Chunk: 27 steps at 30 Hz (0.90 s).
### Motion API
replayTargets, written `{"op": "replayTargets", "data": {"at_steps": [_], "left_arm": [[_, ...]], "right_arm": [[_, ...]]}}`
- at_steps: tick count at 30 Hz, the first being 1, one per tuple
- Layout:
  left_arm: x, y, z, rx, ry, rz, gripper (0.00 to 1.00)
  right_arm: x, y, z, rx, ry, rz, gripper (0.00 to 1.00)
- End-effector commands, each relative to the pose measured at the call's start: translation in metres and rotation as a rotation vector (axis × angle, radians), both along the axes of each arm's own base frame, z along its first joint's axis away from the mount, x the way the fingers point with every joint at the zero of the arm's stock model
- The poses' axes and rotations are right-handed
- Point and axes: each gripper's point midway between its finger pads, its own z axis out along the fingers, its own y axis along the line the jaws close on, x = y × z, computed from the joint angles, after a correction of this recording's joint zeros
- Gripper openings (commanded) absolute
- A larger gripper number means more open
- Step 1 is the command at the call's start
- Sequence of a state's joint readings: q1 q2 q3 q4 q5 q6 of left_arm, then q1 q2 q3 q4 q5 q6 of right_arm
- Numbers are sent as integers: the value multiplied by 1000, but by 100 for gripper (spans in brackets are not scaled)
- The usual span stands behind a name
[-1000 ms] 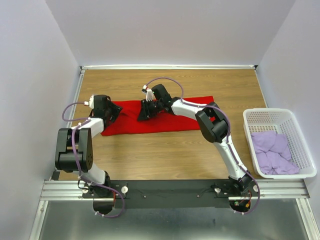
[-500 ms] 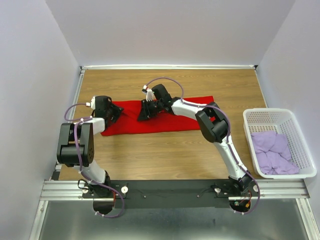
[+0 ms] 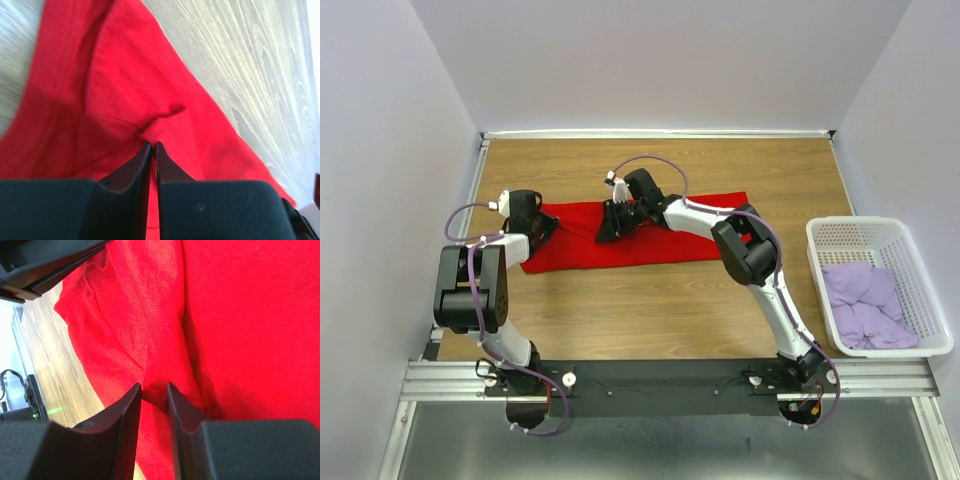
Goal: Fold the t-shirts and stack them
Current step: Fold the tshirt
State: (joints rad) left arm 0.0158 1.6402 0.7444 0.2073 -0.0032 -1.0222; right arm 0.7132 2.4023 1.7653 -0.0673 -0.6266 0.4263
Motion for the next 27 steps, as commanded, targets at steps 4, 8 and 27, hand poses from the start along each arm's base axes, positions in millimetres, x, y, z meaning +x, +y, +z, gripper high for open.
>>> {"op": "replayTargets", "data": {"at_steps": [4, 8, 27], "left_arm": [[4, 25, -4, 136, 40, 26, 15], [0, 24, -13, 145, 78, 5, 18], [-32, -21, 68, 357, 65, -233, 57]], "right_arm": [[-17, -21, -32, -103, 82, -8, 35], [-16, -19, -23, -88, 77, -5, 38], [8, -166, 52, -439, -216, -351, 68]]}}
